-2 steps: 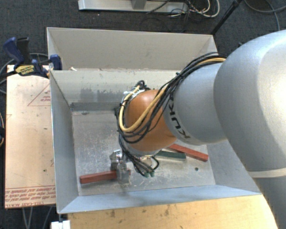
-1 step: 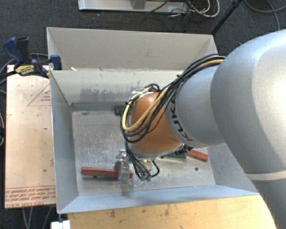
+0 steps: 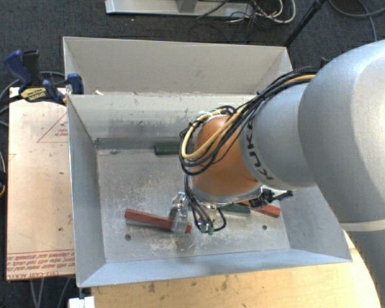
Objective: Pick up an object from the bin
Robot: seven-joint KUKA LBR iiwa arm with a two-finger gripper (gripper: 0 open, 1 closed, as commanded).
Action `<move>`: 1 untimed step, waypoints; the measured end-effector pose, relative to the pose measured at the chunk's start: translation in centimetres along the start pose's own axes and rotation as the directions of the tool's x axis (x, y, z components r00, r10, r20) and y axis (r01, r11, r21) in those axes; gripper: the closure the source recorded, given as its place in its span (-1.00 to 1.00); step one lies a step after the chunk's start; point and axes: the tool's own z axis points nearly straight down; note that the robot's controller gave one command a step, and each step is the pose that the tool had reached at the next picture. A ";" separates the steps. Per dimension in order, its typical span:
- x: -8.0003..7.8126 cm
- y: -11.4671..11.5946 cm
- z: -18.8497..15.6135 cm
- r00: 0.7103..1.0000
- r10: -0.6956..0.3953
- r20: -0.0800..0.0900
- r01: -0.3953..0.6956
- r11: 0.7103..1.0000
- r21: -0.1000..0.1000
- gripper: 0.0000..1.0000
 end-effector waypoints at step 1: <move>0.0 1.7 -13.5 0.994 -0.105 0.006 0.105 0.994 0.001 1.00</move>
Offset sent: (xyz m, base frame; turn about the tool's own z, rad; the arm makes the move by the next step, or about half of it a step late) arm 0.0006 0.0151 0.1305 -0.1052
